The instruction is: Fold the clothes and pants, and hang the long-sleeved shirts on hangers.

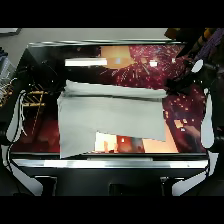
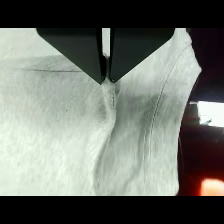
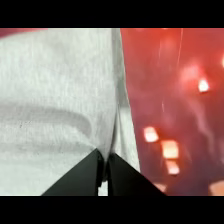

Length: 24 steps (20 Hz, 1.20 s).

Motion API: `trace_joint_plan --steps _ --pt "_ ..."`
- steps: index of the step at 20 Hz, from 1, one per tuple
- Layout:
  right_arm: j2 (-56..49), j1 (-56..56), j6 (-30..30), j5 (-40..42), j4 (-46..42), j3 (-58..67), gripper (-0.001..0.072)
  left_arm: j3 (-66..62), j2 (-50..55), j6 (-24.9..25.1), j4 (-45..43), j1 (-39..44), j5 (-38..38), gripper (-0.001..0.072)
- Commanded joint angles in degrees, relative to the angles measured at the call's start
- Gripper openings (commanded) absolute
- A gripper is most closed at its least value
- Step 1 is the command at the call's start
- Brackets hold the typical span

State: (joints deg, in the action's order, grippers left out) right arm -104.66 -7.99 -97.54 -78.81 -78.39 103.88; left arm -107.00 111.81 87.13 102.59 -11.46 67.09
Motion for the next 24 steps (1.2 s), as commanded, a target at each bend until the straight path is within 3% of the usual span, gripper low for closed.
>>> trace_joint_plan --steps 1,10,11,12,13,14,15,18,20,22,24 --pt "-2.54 0.04 0.0 -4.22 -0.26 -0.31 0.0028 0.04 1.03 0.13 -0.48 0.11 3.98 0.0019" --pt "-3.39 0.04 -0.68 -4.92 0.17 -6.38 0.003 0.04 1.75 0.13 -0.48 0.13 4.13 0.0019" --pt "-3.37 0.04 -0.68 -4.94 0.17 -6.67 0.0072 0.04 1.75 0.13 -0.48 0.13 4.13 0.002" --pt "-3.39 0.04 -0.7 -5.22 0.2 -6.78 0.0175 0.02 1.75 0.09 -0.48 0.11 4.13 0.0032" --pt "-3.34 0.04 -0.72 -5.44 0.46 -6.75 0.0192 0.0 1.73 0.07 -0.46 0.11 4.26 0.0142" --pt "-3.06 0.02 -0.7 -5.84 1.38 -6.75 0.0227 -0.31 1.6 0.09 -0.48 0.09 4.94 0.03" --pt "-2.36 0.02 -0.63 -6.03 1.88 -6.75 0.0349 -0.98 1.33 0.11 -0.52 -0.24 5.95 0.0411" --pt "2.34 -0.04 4.22 -5.25 -0.13 -6.75 0.0421 -3.98 -0.72 0.5 -0.63 -2.86 10.36 0.0421" --pt "6.86 -0.17 10.36 -4.85 -2.84 -6.78 0.042 -4.37 -3.32 2.56 -0.63 -5.46 15.15 0.0421" --pt "11.52 -3.43 12.41 -2.38 1.38 -9.25 0.042 -3.23 -6.01 5.05 0.55 -8.63 20.39 0.042" --pt "15.43 -7.28 14.93 -2.47 5.86 -15.02 0.042 3.65 -11.5 6.14 3.32 -12.2 20.06 0.042"
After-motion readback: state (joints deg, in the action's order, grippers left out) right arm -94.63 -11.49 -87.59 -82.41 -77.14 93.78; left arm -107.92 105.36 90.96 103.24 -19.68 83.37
